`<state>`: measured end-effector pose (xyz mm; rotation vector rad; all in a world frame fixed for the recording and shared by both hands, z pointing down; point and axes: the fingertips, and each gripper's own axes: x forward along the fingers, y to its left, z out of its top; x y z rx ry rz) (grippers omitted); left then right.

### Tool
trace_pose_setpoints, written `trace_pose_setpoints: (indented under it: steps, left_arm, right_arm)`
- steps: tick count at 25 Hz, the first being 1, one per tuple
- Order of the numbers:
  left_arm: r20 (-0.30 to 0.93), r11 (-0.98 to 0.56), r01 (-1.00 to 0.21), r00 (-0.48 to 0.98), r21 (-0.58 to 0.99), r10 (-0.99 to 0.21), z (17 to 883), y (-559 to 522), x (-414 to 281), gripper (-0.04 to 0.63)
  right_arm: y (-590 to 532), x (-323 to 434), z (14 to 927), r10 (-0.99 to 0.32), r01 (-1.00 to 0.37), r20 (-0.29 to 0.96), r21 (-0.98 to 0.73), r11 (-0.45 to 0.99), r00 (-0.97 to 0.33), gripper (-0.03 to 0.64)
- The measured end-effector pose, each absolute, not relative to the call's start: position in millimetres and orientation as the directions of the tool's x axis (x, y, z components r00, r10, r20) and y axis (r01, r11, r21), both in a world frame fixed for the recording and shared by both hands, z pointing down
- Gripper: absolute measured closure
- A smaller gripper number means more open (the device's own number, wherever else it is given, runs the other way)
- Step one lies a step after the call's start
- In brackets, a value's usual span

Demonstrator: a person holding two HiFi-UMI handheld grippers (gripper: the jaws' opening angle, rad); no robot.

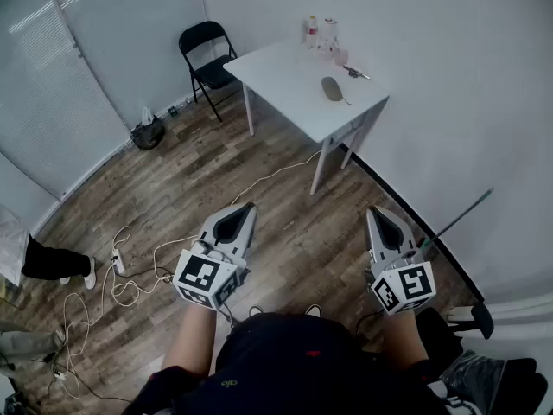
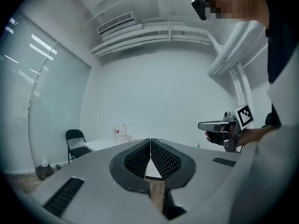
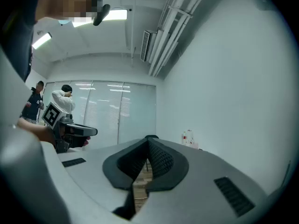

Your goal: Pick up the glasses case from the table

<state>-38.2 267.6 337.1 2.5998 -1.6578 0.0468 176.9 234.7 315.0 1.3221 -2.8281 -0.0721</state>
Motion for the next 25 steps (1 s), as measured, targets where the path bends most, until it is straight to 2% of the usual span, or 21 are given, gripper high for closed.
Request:
trace_pose_setpoints:
  steps: [17, 25]
  left_arm:
    - [0.059, -0.412, -0.910, 0.415, 0.055, -0.908, 344, 270, -48, 0.572]
    - [0.056, -0.420, -0.905, 0.423, 0.061, -0.904, 346, 270, -56, 0.572]
  right_arm:
    - [235, 162, 323, -0.745, -0.745, -0.012, 0.017, 0.667, -0.667, 0.597]
    - [231, 159, 332, -0.768, -0.769, 0.020, -0.015, 0.639, -0.640, 0.597]
